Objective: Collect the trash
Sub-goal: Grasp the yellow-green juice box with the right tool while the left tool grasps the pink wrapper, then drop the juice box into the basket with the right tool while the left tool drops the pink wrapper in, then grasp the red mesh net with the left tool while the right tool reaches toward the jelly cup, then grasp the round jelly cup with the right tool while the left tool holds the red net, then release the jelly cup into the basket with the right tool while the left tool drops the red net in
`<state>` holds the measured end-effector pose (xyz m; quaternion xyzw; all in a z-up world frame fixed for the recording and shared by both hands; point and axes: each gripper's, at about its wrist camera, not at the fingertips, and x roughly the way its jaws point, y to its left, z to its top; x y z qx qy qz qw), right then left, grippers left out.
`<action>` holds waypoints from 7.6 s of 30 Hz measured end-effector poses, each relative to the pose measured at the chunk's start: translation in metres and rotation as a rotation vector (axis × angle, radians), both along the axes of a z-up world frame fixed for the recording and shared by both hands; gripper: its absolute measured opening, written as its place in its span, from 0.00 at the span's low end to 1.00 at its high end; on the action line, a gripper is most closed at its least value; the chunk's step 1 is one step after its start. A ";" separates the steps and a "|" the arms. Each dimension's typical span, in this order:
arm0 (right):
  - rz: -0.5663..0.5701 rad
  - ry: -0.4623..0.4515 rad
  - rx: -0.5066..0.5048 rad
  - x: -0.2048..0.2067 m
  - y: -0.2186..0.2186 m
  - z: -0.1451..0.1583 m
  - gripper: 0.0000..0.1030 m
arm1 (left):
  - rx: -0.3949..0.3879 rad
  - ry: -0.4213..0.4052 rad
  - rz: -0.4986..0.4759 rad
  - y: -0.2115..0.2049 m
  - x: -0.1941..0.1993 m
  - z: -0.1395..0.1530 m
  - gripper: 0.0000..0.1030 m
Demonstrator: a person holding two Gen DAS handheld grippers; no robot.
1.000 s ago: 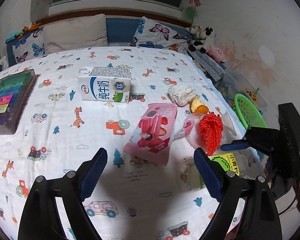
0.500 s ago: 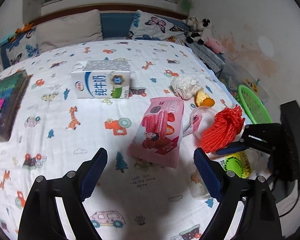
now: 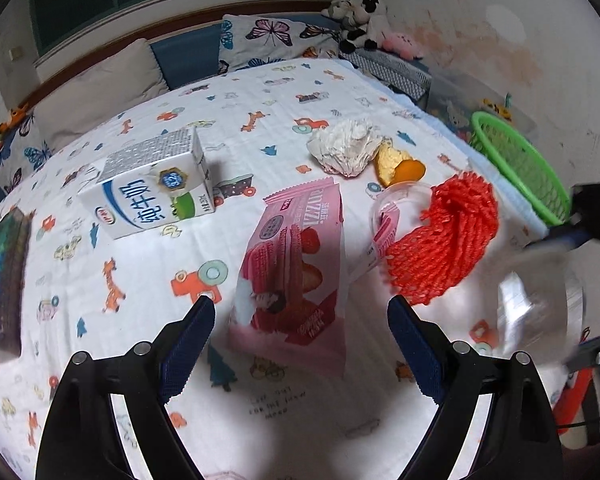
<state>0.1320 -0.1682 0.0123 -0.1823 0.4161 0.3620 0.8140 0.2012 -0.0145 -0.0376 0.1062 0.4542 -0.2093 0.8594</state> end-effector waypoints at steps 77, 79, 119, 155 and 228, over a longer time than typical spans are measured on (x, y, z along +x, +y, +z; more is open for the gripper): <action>-1.088 -0.221 0.308 -0.068 -0.314 0.016 0.73 | -0.211 0.074 -0.323 -0.291 -0.006 0.062 0.47; -1.091 -0.229 0.298 -0.072 -0.314 0.018 0.73 | -0.200 0.079 -0.332 -0.299 -0.007 0.059 0.51; -0.925 -0.213 0.346 -0.067 -0.236 0.022 0.79 | -0.097 -0.005 -0.087 -0.124 -0.023 0.029 0.67; -0.658 -0.048 0.345 0.001 -0.143 -0.006 0.81 | -0.219 0.006 0.003 -0.061 -0.011 0.033 0.30; -0.877 -0.100 0.229 0.002 -0.219 -0.015 0.63 | -0.239 0.001 -0.183 -0.169 -0.013 0.059 0.30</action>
